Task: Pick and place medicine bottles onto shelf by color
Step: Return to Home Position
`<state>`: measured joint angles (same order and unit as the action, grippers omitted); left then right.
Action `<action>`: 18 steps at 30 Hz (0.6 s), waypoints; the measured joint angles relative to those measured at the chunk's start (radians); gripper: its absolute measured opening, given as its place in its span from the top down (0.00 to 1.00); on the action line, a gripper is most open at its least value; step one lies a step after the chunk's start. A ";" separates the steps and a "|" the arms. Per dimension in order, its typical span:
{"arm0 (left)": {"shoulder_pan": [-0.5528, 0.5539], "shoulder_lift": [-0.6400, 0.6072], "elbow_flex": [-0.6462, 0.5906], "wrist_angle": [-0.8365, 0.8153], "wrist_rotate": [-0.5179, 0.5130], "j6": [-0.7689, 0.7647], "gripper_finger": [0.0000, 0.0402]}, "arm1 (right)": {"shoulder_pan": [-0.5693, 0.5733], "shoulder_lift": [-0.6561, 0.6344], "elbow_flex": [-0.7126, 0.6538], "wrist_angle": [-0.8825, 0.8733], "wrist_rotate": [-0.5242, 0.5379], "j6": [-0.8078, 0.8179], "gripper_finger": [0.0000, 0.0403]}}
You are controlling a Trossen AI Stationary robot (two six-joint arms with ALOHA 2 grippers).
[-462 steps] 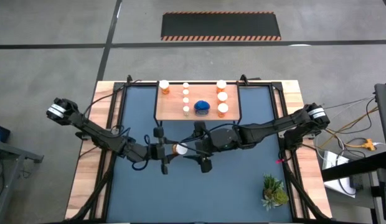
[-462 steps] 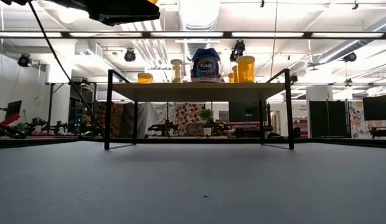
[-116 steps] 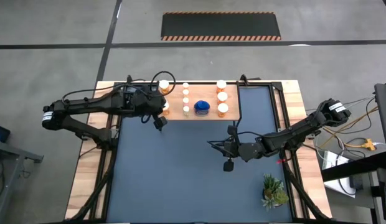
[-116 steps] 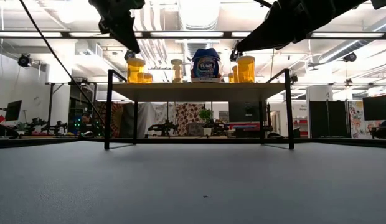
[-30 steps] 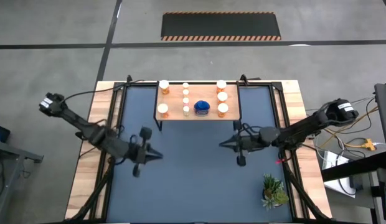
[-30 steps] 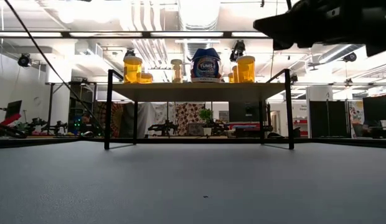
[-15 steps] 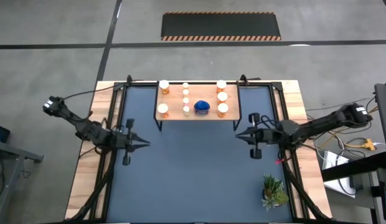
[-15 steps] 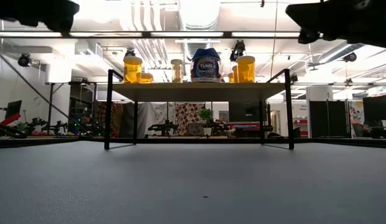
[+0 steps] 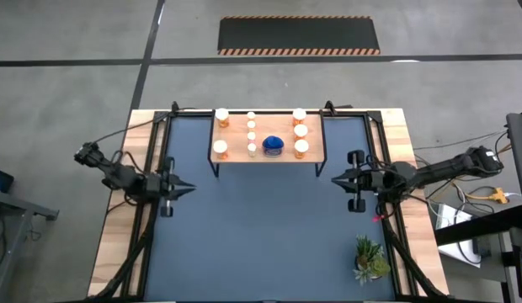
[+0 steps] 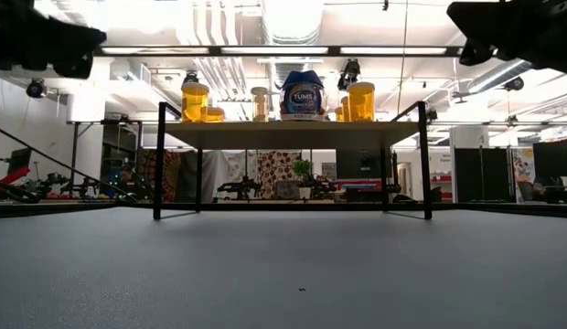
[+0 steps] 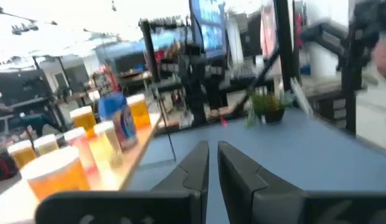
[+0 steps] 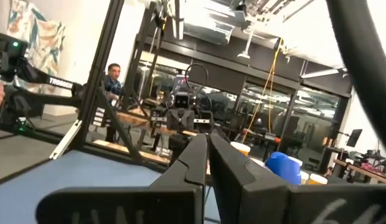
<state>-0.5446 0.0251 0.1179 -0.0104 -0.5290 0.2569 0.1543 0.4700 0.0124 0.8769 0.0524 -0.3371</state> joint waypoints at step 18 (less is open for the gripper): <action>0.000 0.018 -0.085 0.017 -0.002 -0.016 0.96 | 0.000 -0.037 -0.001 -0.164 0.040 0.022 0.98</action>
<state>-0.5446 0.0433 0.0333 0.0064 -0.5308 0.2413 0.1543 0.4328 0.0116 0.7132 0.0928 -0.3150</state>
